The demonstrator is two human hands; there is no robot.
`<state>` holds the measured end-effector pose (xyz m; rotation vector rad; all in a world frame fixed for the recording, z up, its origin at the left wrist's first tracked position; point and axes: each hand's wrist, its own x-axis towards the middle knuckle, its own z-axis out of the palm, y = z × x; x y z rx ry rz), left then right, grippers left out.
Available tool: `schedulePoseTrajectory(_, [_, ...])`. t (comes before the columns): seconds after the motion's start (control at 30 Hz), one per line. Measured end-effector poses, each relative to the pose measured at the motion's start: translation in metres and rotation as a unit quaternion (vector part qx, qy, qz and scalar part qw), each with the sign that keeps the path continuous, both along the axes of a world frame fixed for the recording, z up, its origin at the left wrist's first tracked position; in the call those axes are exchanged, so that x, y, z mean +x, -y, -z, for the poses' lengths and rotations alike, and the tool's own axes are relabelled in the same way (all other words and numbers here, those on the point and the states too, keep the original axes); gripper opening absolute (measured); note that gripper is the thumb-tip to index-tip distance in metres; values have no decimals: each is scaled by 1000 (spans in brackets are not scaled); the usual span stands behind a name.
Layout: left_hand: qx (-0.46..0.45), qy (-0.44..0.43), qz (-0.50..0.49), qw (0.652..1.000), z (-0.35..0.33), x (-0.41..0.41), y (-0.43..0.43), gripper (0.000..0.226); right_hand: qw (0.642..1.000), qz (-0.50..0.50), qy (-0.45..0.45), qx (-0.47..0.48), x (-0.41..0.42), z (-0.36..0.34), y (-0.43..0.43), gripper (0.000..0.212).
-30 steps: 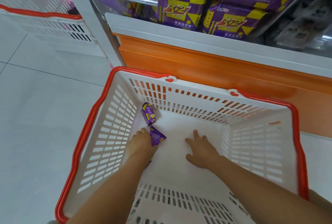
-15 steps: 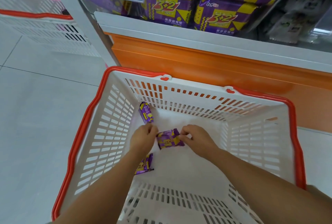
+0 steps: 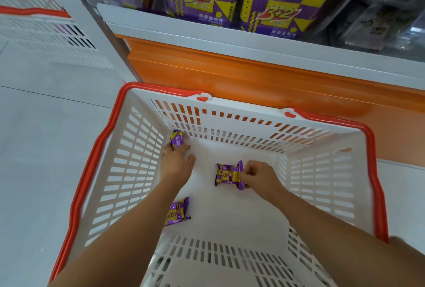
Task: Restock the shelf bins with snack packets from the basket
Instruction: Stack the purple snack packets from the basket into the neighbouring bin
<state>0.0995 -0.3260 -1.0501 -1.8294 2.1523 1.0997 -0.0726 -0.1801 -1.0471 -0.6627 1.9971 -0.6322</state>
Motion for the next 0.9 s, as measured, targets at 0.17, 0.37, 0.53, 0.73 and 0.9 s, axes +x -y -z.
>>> schedulePoseTrajectory(0.17, [-9, -58, -41, 997, -5, 12, -1, 9, 996, 75, 39, -2, -3, -5, 2, 26])
schedulePoseTrajectory(0.37, [101, -185, -116, 971, -28, 13, -14, 40, 996, 82, 27, -33, -6, -27, 9, 26])
schedulePoseTrajectory(0.53, [183, -280, -158, 929, -67, 6, -30, 62, 995, 66, 19, -77, -4, -60, 8, 22])
schedulePoseTrajectory(0.73, [207, -289, -161, 921, -128, 13, -45, 36, 992, 31, 21, -121, 0, -113, 4, 30])
schedulePoseTrajectory(0.9, [212, -272, -141, 928, -178, 20, -54, 26, 991, 17, -4, -135, -7, -166, 1, 29])
